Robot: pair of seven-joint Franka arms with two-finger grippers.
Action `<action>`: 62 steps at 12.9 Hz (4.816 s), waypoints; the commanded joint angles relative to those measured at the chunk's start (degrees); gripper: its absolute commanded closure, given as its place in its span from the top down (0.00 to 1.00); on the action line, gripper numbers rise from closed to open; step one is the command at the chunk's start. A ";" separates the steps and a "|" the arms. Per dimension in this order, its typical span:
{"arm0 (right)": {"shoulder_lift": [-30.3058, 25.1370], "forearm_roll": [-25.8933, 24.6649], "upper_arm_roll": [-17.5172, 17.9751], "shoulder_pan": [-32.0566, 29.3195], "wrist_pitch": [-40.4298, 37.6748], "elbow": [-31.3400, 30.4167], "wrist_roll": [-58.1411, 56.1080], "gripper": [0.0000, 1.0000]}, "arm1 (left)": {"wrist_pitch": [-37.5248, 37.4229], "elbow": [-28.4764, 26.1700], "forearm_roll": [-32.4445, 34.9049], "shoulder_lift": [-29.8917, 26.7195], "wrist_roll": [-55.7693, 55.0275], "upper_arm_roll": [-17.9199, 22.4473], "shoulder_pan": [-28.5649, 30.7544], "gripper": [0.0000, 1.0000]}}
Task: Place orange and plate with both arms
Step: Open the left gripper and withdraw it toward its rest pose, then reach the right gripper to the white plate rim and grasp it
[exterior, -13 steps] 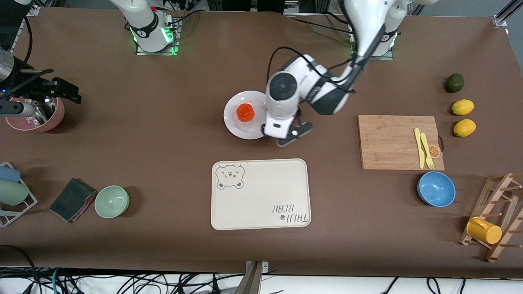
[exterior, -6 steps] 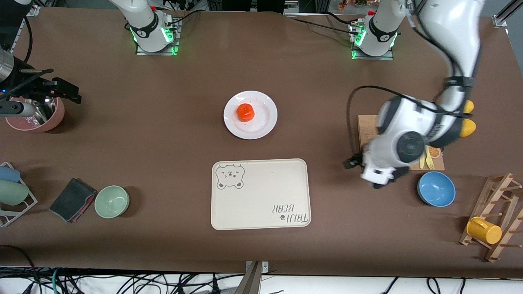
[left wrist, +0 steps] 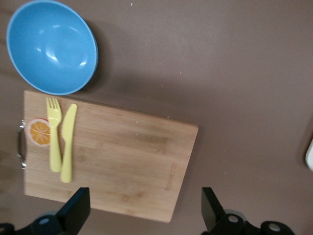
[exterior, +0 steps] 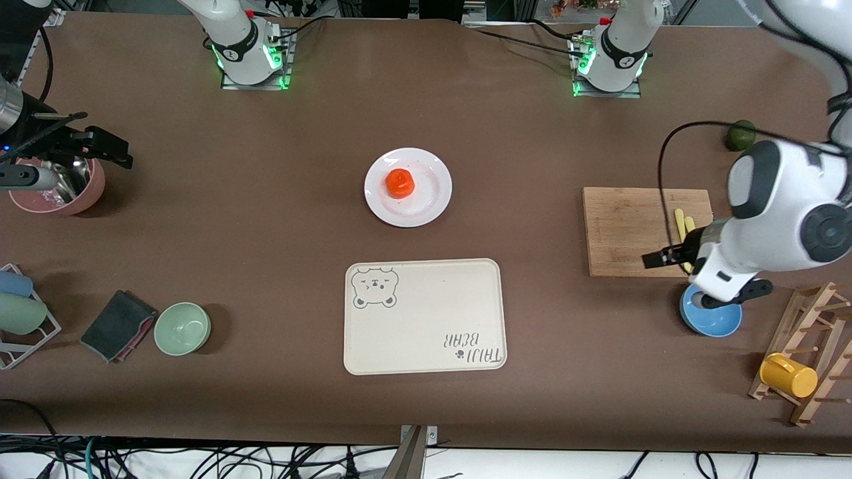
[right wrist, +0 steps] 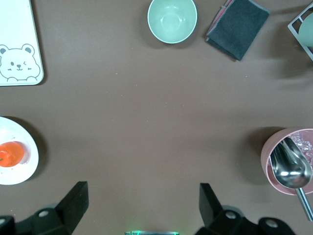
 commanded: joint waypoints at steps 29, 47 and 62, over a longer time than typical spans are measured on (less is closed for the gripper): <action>8.44 31.35 5.17 2.61 14.37 -15.70 -1.43 1.00 | -3.30 -11.38 -2.71 -25.66 18.66 8.90 -6.20 1.00; 18.98 91.55 23.64 2.88 53.69 -47.47 -56.96 1.00 | -1.63 -10.06 -4.91 -24.95 20.50 9.33 -4.00 1.00; 24.97 98.26 24.26 5.95 57.30 -44.21 -63.49 0.32 | 2.06 -7.87 -5.35 -23.72 25.07 8.98 -3.56 1.00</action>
